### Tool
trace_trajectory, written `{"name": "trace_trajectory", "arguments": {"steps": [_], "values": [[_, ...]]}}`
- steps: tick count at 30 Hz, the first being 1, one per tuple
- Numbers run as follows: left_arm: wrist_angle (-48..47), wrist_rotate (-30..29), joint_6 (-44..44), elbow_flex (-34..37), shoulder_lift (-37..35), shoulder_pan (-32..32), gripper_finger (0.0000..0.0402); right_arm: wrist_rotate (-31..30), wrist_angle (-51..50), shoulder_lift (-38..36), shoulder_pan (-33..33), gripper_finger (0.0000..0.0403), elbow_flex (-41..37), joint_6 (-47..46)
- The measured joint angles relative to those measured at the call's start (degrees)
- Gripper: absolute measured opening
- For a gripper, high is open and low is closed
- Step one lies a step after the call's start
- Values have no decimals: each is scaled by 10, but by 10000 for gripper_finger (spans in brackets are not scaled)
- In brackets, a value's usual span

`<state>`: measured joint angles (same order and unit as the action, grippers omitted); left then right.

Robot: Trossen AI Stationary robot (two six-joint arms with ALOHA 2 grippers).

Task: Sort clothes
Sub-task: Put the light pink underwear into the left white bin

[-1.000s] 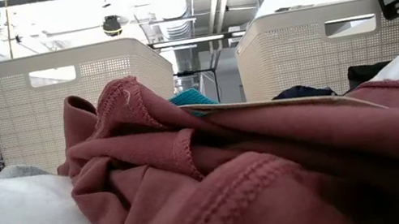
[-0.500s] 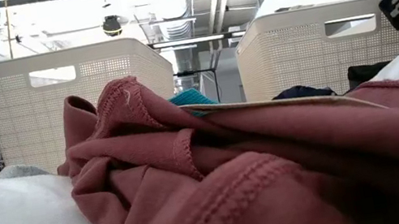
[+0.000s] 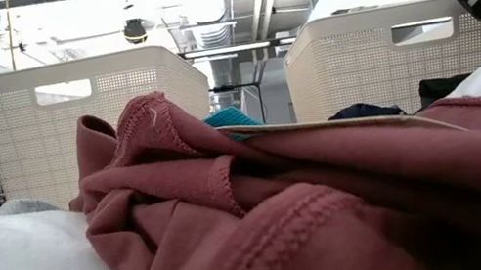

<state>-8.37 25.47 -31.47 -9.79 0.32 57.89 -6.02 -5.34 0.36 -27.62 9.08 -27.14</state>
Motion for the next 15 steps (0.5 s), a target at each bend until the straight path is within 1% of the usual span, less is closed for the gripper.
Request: {"name": "trace_trajectory", "arguments": {"steps": [5, 6, 7, 8, 9, 11, 13, 14, 15], "values": [[23, 0, -19, -5, 0, 0, 207, 0, 44, 0, 0, 143, 0, 9], [34, -5, -10, -5, 0, 0, 207, 0, 52, 0, 0, 143, 0, 8], [43, -23, 11, -5, 0, 0, 207, 0, 54, 0, 0, 143, 1, 6], [51, -53, 42, -5, 0, 0, 207, 0, 50, 0, 0, 143, 3, 8], [56, -97, 76, -5, 0, 0, 207, 0, 41, 0, -2, 143, 6, 15], [59, -209, 140, -5, 0, 0, 207, -1, 27, 0, -7, 143, 7, 27], [59, -306, 177, -5, 0, 0, 207, -20, 23, 5, -12, 143, 7, 47], [61, -338, 183, -5, 0, 0, 207, -37, 25, 10, -15, 143, 7, 56], [65, -351, 182, -5, 0, 0, 207, -56, 28, 14, -18, 143, 7, 65]]}}
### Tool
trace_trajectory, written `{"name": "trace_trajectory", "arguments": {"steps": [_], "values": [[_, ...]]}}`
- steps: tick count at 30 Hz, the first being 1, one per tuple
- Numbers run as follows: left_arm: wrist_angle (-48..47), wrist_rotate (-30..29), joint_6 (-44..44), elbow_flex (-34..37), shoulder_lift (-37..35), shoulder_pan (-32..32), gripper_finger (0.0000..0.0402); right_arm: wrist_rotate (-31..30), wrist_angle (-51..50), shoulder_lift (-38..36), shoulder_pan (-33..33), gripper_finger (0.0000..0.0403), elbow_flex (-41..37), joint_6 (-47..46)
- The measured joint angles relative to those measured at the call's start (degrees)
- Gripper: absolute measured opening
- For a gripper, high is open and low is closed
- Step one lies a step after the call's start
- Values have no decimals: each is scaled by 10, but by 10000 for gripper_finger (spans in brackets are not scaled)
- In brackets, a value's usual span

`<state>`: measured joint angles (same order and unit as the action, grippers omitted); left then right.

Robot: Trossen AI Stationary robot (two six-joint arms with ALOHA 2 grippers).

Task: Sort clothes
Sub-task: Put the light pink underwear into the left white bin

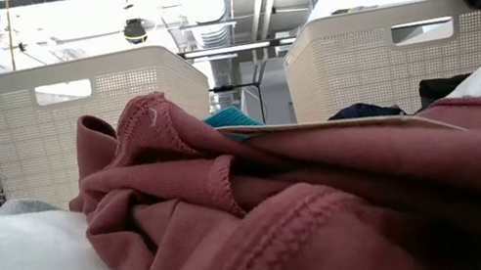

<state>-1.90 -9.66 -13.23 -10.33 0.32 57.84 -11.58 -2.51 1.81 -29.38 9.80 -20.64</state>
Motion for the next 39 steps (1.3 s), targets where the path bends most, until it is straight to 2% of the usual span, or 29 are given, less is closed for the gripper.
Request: {"name": "trace_trajectory", "arguments": {"steps": [2, 6, 22, 39], "values": [[11, -3, -16, 0, 0, 0, 207, -22, 11, 11, -4, 143, 0, 19], [23, 0, -25, 0, 0, 0, 207, -24, 34, 34, -11, 143, 0, 40], [23, 0, -16, 0, 0, 0, 207, -27, 68, 83, -14, 143, 0, 31], [7, 0, -15, 0, 0, 0, 207, -27, 75, 91, -14, 143, 0, 31]]}}
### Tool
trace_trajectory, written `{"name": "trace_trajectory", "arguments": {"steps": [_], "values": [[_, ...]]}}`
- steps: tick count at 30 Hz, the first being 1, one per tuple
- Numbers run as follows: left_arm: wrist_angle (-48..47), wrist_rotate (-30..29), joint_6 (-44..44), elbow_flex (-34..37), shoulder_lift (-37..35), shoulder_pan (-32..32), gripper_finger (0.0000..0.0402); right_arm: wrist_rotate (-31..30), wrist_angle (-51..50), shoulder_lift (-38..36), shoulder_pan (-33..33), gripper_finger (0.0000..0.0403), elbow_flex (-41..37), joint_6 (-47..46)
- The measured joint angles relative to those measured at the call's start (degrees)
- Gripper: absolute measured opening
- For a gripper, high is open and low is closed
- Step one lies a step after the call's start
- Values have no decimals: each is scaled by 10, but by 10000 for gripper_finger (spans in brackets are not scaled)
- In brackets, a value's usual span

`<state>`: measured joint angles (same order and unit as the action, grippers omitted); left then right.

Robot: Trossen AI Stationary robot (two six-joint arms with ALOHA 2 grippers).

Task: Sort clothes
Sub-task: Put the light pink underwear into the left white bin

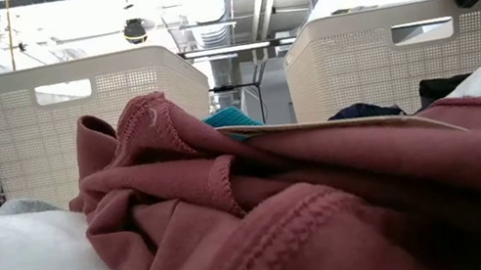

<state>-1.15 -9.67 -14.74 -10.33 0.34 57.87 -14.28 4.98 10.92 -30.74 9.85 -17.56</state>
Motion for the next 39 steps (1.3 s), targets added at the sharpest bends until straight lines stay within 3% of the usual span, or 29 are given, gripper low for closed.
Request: {"name": "trace_trajectory", "arguments": {"steps": [28, 33, 39], "values": [[-37, -2, 10, 0, 0, 0, 207, 0, -3, 0, 0, 143, 0, 0], [-3, -20, 49, 0, 0, 0, 207, 0, -3, 0, 0, 143, 0, 0], [53, -89, 56, 0, 0, 0, 207, 0, -3, 0, 0, 143, 0, 0]]}}
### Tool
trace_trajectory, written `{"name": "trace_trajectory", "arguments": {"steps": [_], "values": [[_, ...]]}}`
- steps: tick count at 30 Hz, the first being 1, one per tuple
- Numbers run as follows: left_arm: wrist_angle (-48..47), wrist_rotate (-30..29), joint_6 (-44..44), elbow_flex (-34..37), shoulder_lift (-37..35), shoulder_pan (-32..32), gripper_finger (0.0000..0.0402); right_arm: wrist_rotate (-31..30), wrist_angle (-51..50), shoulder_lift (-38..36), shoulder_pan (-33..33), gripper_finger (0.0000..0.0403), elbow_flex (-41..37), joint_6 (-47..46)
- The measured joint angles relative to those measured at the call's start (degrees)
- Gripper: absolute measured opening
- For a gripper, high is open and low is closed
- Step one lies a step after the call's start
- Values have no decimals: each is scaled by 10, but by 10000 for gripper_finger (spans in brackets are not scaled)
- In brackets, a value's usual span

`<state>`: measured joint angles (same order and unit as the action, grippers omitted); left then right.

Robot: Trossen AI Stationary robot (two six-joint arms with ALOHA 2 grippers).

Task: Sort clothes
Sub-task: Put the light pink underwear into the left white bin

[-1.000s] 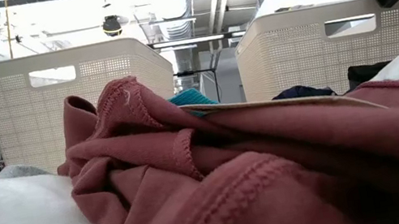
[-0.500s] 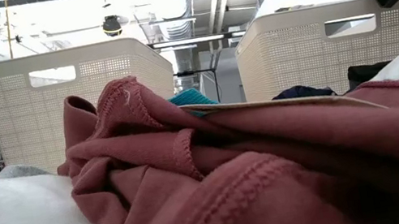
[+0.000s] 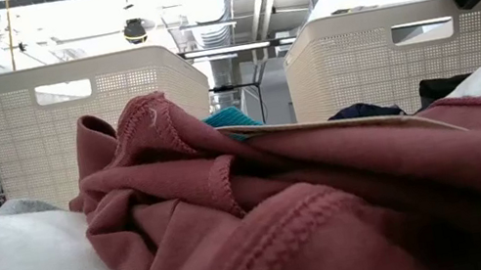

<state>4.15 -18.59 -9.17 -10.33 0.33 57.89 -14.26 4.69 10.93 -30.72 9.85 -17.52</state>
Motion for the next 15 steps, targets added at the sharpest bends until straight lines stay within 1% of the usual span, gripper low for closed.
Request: {"name": "trace_trajectory", "arguments": {"steps": [2, 9, 13, 15], "values": [[15, -15, -16, 0, 0, 0, 207, 0, 0, 0, 0, 143, 0, 0], [48, -18, -29, 0, 0, 0, 207, 0, -11, 0, 0, 143, 0, 0], [84, -19, -82, 0, 0, 0, 207, 0, -13, 0, 0, 143, 0, 0], [98, -37, -105, -3, 1, 0, 207, 0, -13, 0, 0, 143, 0, 0]]}}
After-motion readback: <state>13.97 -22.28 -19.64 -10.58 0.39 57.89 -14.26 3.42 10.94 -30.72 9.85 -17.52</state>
